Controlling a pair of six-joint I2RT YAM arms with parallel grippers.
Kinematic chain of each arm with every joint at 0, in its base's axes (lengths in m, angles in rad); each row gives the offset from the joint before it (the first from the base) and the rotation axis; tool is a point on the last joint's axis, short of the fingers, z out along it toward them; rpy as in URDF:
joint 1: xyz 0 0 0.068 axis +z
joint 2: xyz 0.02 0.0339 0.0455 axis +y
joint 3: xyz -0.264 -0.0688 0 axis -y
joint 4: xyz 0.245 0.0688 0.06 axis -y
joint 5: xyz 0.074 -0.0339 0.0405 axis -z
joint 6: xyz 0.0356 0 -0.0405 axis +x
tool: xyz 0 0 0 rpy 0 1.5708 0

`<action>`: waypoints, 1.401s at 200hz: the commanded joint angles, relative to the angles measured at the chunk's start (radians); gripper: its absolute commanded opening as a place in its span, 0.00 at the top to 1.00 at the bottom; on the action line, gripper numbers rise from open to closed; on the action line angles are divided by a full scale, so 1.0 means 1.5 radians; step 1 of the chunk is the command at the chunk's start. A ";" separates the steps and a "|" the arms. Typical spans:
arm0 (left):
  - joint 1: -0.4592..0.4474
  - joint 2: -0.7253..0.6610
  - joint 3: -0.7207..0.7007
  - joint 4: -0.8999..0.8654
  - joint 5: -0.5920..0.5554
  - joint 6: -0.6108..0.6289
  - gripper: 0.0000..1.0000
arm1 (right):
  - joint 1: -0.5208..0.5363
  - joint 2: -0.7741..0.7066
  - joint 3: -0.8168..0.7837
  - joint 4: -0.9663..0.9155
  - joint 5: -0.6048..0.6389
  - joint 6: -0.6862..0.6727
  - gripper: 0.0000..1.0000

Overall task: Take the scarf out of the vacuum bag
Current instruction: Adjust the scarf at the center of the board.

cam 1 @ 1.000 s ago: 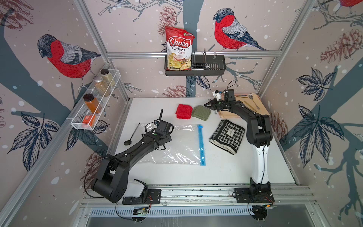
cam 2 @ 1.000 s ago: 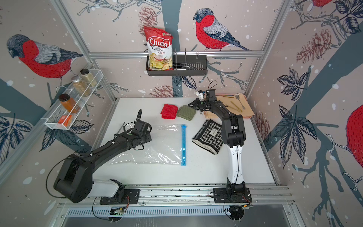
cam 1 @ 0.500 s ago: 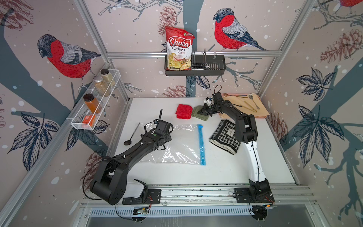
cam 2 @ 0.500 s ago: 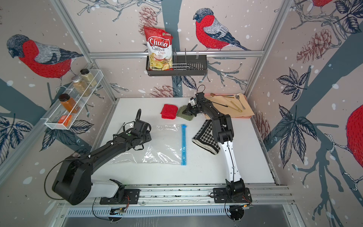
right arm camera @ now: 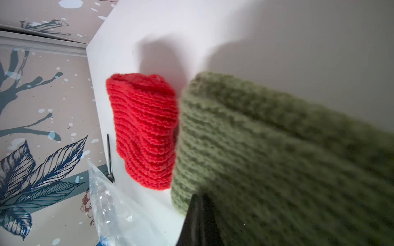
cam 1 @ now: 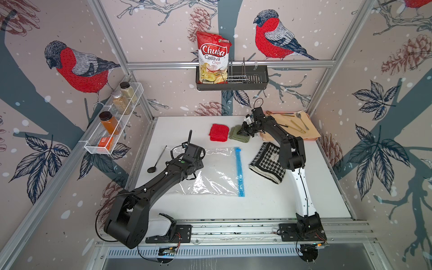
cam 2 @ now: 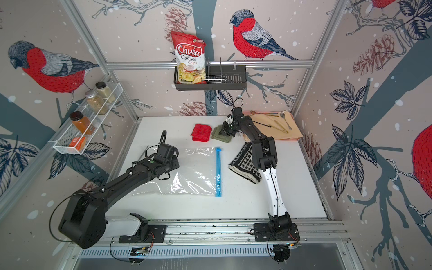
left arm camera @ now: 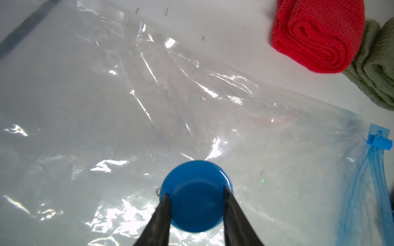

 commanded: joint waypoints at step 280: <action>0.000 -0.044 -0.005 -0.018 0.000 -0.001 0.89 | 0.131 0.109 0.117 0.363 -0.126 0.315 1.00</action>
